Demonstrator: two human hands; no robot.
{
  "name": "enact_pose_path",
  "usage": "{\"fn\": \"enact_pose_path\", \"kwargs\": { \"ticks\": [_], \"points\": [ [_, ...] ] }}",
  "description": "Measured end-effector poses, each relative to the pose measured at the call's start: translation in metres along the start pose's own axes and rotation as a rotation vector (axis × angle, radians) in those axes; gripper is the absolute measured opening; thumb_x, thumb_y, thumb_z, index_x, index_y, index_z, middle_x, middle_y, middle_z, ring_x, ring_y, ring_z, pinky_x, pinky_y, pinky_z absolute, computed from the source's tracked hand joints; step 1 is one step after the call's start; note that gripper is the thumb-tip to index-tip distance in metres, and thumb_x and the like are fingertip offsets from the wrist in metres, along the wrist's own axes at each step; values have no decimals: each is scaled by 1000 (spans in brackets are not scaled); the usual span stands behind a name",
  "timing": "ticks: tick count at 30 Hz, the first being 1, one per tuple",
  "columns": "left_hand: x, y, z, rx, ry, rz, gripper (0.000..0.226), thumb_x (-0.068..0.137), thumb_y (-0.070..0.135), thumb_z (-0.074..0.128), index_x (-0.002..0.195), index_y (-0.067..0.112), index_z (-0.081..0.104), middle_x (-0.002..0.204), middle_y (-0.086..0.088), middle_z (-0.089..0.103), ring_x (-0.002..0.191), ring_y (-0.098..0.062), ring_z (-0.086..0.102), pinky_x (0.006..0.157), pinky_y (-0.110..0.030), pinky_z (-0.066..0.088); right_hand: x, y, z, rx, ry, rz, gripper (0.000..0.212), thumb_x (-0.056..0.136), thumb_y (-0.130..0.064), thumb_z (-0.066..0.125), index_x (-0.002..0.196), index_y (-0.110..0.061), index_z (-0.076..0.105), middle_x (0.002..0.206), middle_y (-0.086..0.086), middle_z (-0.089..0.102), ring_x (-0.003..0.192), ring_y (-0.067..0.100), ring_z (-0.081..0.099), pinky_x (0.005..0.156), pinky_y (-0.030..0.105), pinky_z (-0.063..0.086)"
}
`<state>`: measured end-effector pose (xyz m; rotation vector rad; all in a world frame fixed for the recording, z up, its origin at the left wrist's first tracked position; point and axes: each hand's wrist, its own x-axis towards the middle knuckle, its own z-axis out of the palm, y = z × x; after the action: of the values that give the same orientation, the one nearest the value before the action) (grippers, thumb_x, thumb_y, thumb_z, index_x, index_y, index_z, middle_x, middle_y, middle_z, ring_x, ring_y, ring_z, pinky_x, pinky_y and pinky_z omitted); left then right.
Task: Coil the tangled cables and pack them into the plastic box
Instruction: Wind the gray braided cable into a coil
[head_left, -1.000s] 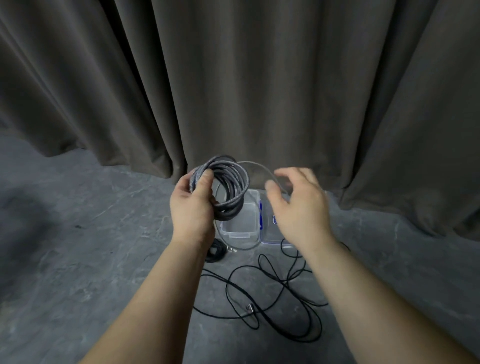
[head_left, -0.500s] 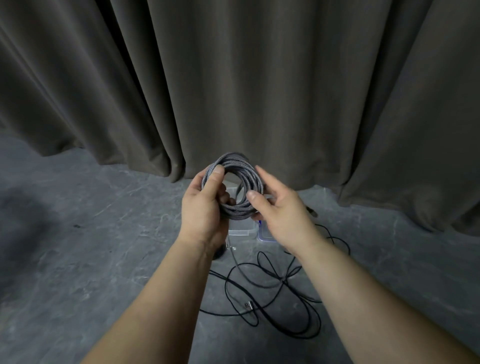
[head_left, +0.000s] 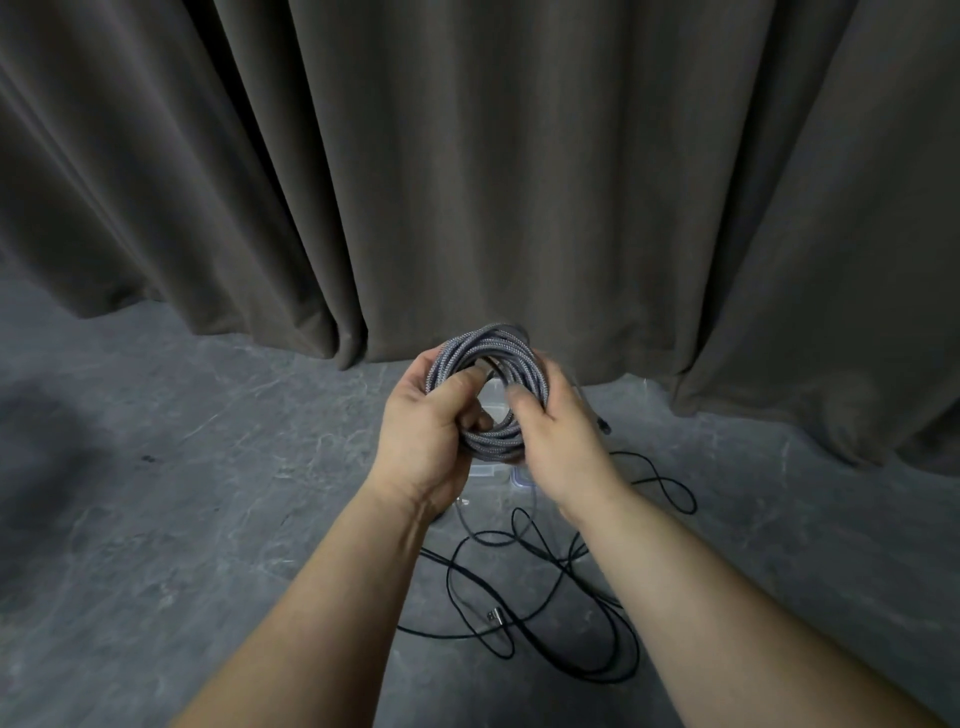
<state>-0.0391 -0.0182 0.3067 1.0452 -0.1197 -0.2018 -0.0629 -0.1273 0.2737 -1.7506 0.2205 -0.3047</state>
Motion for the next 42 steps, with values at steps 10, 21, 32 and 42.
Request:
{"fn": "enact_pose_path", "kwargs": {
  "ticks": [10, 21, 32, 42],
  "points": [
    [1, -2, -9, 229, -81, 95, 19, 77, 18, 66, 95, 15, 62, 59, 8, 53, 48, -8, 43, 57, -29, 40, 3, -2, -10, -29, 14, -65, 12, 94, -25, 55, 97, -18, 64, 88, -2, 69, 86, 15, 65, 81, 37, 54],
    [5, -4, -17, 410, -75, 77, 18, 87, 25, 66, 88, 11, 55, 55, 8, 53, 50, -8, 47, 55, -27, 43, 3, -2, -9, -22, -8, -35, 8, 95, -21, 55, 92, -26, 60, 84, -8, 67, 83, 11, 64, 86, 38, 53],
    [0, -1, -10, 461, -47, 91, 9, 90, 14, 66, 84, 13, 58, 54, 8, 54, 51, -8, 48, 51, -22, 44, 6, -5, -13, -130, -2, -17, 7, 95, -23, 53, 93, -20, 59, 85, -2, 66, 84, 18, 63, 85, 42, 52],
    [-1, -1, -3, 351, -67, 75, 11, 88, 10, 66, 98, 8, 65, 57, 6, 56, 52, -11, 47, 53, -22, 43, 5, -7, -15, -173, 31, 2, 15, 96, -25, 54, 109, -18, 56, 93, -3, 67, 89, 16, 63, 81, 33, 51]
  ]
}}
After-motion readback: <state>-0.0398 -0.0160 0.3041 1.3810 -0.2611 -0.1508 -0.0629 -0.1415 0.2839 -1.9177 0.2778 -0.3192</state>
